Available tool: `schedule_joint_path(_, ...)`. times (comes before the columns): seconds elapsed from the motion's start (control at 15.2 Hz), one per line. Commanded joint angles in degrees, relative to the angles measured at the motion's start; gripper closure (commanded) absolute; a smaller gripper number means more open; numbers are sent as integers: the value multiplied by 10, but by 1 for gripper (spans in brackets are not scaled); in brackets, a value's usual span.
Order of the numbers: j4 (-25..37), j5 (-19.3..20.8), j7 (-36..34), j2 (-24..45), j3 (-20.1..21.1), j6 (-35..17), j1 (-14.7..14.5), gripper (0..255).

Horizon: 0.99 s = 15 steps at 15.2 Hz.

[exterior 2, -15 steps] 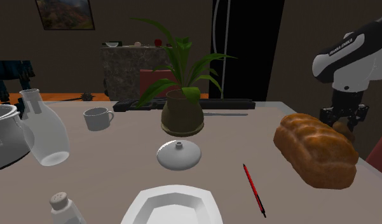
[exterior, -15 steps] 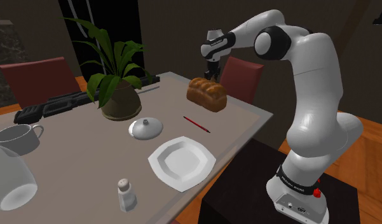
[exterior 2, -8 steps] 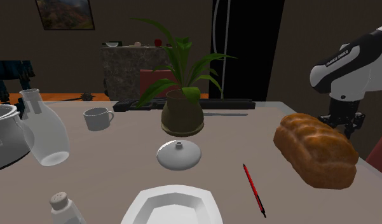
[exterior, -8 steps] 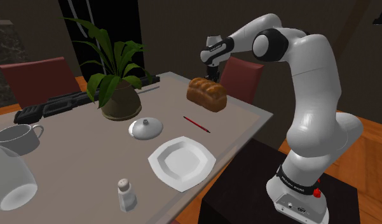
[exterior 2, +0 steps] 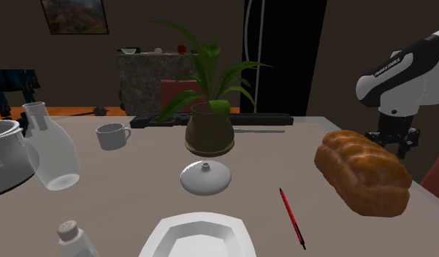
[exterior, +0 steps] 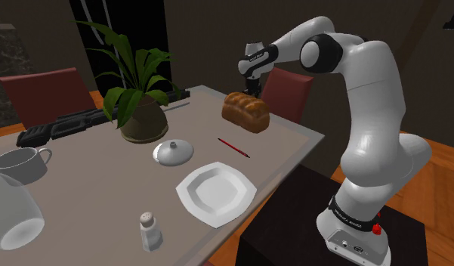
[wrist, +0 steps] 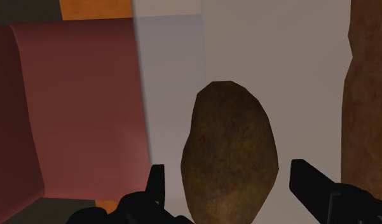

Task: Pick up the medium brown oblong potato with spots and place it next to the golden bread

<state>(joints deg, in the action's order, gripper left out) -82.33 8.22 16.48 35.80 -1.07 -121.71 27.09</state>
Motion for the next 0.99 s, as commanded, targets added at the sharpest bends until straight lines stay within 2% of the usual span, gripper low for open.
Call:
schedule_joint_path(0.0,0,0,0,0,0,0,0,0)
schedule_joint_path(0.2,0,0,0,0,0,0,0,0)
schedule_joint_path(0.46,22,-2,2,-31,2,54,-5,0)
schedule_joint_path(0.92,22,-2,2,-31,2,54,-5,0)
